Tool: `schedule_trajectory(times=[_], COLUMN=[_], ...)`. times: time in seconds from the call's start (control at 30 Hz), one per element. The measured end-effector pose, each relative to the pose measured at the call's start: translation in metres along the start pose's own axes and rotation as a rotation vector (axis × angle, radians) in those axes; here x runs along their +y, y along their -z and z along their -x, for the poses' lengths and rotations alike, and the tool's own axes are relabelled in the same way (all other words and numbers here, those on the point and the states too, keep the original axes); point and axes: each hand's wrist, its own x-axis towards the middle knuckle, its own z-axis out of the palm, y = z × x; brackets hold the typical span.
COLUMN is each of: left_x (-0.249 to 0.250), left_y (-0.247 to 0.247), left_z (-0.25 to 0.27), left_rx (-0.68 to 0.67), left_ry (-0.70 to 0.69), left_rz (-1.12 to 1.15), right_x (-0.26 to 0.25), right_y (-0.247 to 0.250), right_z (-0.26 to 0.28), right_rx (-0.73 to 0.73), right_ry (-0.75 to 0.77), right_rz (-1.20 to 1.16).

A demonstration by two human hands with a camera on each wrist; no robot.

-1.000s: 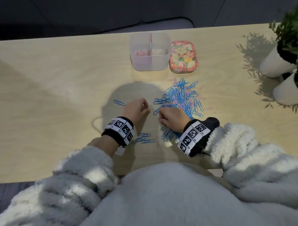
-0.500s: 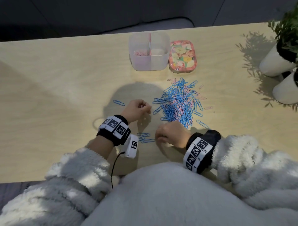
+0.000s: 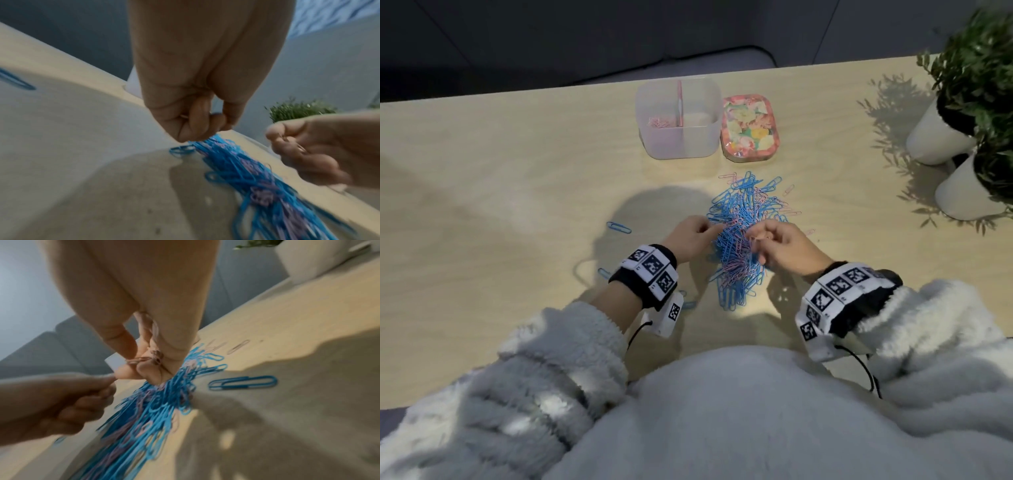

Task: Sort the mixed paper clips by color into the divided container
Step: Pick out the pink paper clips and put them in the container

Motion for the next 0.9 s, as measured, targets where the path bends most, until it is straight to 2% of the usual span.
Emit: schedule_trajectory(times=[0.07,0.13,0.2,0.27,0.37,0.53,0.63,0.73,0.8,0.9], left_x=[0.004,0.005,0.004,-0.001,-0.011,-0.022,-0.017,-0.003,0.006,0.013], left_y=[-0.009,-0.014,-0.014,-0.010,0.003,0.016,0.018,0.015,0.011,0.008], left_z=[-0.001,0.000,0.002,0.004,0.014,0.023,0.018,0.008,0.001,-0.008], left_rx=[0.045,0.113,0.115,0.057,0.014,0.120,0.157,0.162,0.121,0.059], left_ry=[-0.033,-0.066,-0.078,-0.063,-0.032,-0.044,-0.074,-0.146,-0.194,-0.231], left_rz=[-0.152,-0.296,-0.396,-0.448,-0.438,-0.422,-0.395,-0.438,-0.518,-0.666], right_x=[0.000,-0.001,-0.003,-0.007,-0.010,-0.003,-0.004,-0.010,-0.017,-0.023], right_y=[0.005,0.005,0.002,-0.002,-0.003,0.017,0.037,0.048,0.040,0.014], right_z=[-0.008,-0.015,-0.023,-0.027,-0.028,-0.024,-0.021,-0.022,-0.023,-0.031], right_rx=[0.040,0.055,0.082,0.099,0.082,0.096,0.182,0.255,0.233,0.122], right_ry=[-0.041,0.025,0.148,0.188,0.239,0.206,0.123,0.092,0.145,0.228], right_rz=[-0.021,0.087,0.388,0.695,0.957,0.950,0.852,0.881,0.901,0.951])
